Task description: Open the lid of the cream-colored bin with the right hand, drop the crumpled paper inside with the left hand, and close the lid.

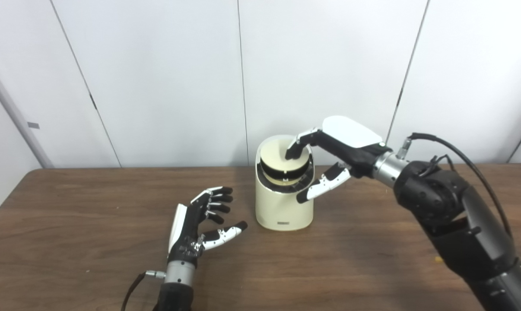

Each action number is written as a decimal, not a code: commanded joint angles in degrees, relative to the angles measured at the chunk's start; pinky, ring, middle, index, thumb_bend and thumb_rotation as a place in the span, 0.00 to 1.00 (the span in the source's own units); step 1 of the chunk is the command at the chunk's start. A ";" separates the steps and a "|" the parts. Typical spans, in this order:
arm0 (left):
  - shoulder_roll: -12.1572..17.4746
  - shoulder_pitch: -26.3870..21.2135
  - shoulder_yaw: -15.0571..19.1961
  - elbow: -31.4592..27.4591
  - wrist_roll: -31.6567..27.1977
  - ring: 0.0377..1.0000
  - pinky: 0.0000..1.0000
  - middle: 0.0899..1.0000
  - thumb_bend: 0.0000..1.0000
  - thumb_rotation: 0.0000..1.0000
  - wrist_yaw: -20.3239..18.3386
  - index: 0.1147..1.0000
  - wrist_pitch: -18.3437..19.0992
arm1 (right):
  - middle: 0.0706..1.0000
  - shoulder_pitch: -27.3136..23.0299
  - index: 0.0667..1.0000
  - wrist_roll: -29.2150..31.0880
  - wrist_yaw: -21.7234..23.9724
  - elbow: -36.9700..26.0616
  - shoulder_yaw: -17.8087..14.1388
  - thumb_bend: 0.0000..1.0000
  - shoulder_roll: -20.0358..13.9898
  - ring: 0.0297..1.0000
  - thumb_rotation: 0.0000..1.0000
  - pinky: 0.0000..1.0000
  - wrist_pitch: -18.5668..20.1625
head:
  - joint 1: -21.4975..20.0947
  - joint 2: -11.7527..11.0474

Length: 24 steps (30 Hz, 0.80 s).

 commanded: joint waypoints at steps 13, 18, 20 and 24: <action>-1.28 0.25 -0.16 -2.66 0.26 0.60 0.50 0.65 0.73 0.00 0.46 0.68 0.58 | 0.68 -3.91 0.65 -2.79 -1.14 3.10 2.97 0.74 1.36 0.81 0.50 0.73 -4.50 | 0.48 0.82; -1.24 0.43 -0.21 -2.91 0.41 0.60 0.50 0.65 0.73 0.00 0.44 0.68 0.53 | 0.67 -3.29 0.65 -2.99 -0.46 2.60 3.32 0.75 1.19 0.81 0.49 0.74 -4.39 | 0.57 1.12; -1.24 0.44 -0.10 -2.94 0.27 0.60 0.50 0.65 0.73 0.00 0.45 0.68 0.56 | 0.67 -2.91 0.65 -2.87 -0.28 2.22 3.26 0.75 0.93 0.81 0.48 0.74 -4.40 | 0.60 1.43; -1.20 0.46 0.04 -3.33 0.17 0.60 0.50 0.65 0.73 0.00 0.36 0.68 0.90 | 0.63 -2.30 0.62 -2.14 -0.65 2.21 3.11 0.74 0.26 0.80 0.46 0.72 -5.89 | 0.64 1.73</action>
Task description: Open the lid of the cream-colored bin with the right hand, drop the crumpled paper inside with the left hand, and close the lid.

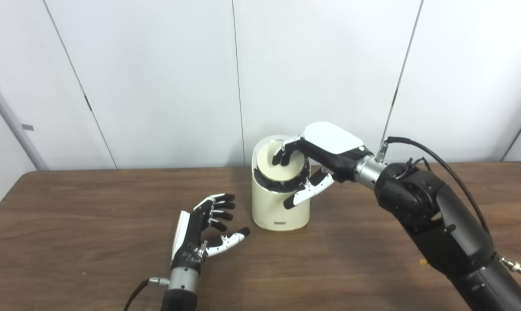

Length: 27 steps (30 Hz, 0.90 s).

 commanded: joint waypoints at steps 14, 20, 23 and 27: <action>0.15 -1.10 0.42 -3.69 0.65 0.60 0.49 0.65 0.73 0.01 0.40 0.68 0.47 | 0.54 0.57 0.51 -1.29 1.59 -1.39 3.58 0.70 -4.43 0.75 0.43 0.86 -9.43 | 0.09 1.29; 0.04 -0.91 0.36 -4.41 0.78 0.61 0.50 0.65 0.73 0.03 0.29 0.67 1.21 | 0.55 1.06 0.51 -1.76 0.94 -1.28 3.87 0.70 -4.43 0.75 0.41 0.86 -10.52 | 0.08 1.81; -0.07 -0.70 0.24 -4.94 0.88 0.60 0.49 0.65 0.73 0.03 0.23 0.68 1.77 | 0.55 1.23 0.52 -2.39 0.90 -1.29 4.06 0.68 -4.50 0.74 0.43 0.86 -10.84 | 0.22 2.01; -0.18 -0.61 0.19 -5.06 1.11 0.60 0.49 0.65 0.73 0.03 0.36 0.68 1.77 | 0.55 1.43 0.52 -2.66 0.52 -0.83 4.14 0.69 -4.44 0.74 0.42 0.85 -11.39 | 0.35 2.15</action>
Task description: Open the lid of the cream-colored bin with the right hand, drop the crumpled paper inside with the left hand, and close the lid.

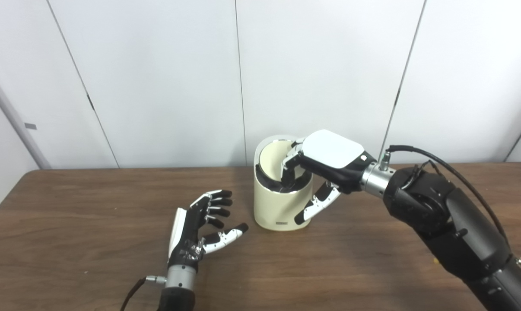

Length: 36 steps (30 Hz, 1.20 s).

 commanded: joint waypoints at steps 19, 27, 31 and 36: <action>-0.20 -1.36 0.28 -1.67 -0.14 0.60 0.50 0.65 0.73 0.02 0.21 0.67 -0.98 | 0.60 -0.22 0.56 11.85 5.36 3.45 -5.99 0.67 3.89 0.73 0.43 0.72 14.65 | 0.27 0.17; -0.19 -1.67 0.25 -1.39 -0.11 0.61 0.50 0.65 0.73 0.03 0.11 0.67 -0.78 | 0.63 -1.05 0.56 20.34 5.77 1.87 -10.34 0.61 4.76 0.63 0.38 0.56 23.11 | 0.24 0.00; -0.21 -1.82 0.26 -1.35 -0.02 0.60 0.49 0.65 0.73 0.03 0.10 0.67 -0.54 | 0.62 -1.71 0.56 22.13 4.58 0.55 -11.55 0.62 3.90 0.62 0.36 0.54 23.50 | 0.16 -0.05; -0.25 -1.86 0.26 -1.28 -0.25 0.60 0.50 0.65 0.73 0.03 0.04 0.67 -0.81 | 0.62 -2.25 0.55 23.57 3.67 -1.65 -13.21 0.62 2.64 0.65 0.35 0.59 23.85 | 0.18 -0.09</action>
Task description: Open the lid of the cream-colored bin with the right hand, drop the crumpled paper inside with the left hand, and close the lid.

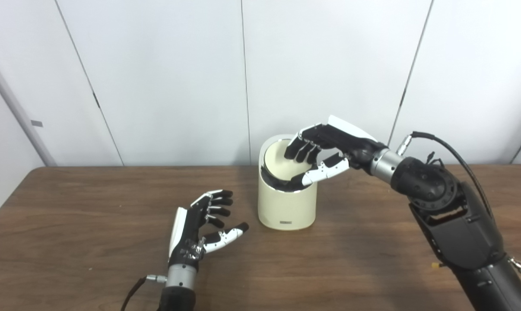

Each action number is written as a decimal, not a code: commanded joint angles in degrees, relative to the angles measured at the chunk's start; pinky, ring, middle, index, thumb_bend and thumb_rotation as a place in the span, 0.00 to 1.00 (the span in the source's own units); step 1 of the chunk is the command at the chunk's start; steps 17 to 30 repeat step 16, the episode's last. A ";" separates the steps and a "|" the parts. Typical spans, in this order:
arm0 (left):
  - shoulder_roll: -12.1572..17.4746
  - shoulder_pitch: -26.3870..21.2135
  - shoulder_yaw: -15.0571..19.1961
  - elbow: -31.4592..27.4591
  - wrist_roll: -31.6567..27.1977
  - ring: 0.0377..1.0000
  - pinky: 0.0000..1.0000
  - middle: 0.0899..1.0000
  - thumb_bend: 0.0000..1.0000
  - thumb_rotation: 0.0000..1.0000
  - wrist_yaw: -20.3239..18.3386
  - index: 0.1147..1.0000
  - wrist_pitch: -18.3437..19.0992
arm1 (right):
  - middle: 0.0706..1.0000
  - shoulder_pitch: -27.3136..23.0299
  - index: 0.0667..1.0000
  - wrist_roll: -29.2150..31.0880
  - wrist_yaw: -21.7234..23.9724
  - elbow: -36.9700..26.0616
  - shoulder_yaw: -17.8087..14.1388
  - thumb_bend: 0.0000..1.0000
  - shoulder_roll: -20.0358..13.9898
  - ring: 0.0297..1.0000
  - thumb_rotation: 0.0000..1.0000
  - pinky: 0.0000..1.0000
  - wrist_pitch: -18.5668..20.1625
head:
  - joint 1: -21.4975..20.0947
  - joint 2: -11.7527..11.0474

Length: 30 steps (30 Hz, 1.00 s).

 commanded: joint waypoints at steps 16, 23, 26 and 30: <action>0.42 -1.66 0.16 -1.61 -0.30 0.61 0.50 0.65 0.73 0.02 -0.18 0.68 -1.14 | 0.71 2.93 0.68 5.57 -7.84 -7.73 -11.28 0.63 -2.67 0.67 0.34 0.56 -1.13 | -0.27 0.20; 0.42 -1.66 0.16 -1.61 -0.30 0.61 0.50 0.65 0.73 0.02 -0.18 0.68 -1.14 | 0.71 2.93 0.68 5.57 -7.84 -7.73 -11.28 0.63 -2.67 0.67 0.34 0.56 -1.13 | -0.27 0.20; 0.42 -1.66 0.16 -1.61 -0.30 0.61 0.50 0.65 0.73 0.02 -0.18 0.68 -1.14 | 0.71 2.93 0.68 5.57 -7.84 -7.73 -11.28 0.63 -2.67 0.67 0.34 0.56 -1.13 | -0.27 0.20; 0.42 -1.66 0.16 -1.61 -0.30 0.61 0.50 0.65 0.73 0.02 -0.18 0.68 -1.14 | 0.71 2.93 0.68 5.57 -7.84 -7.73 -11.28 0.63 -2.67 0.67 0.34 0.56 -1.13 | -0.27 0.20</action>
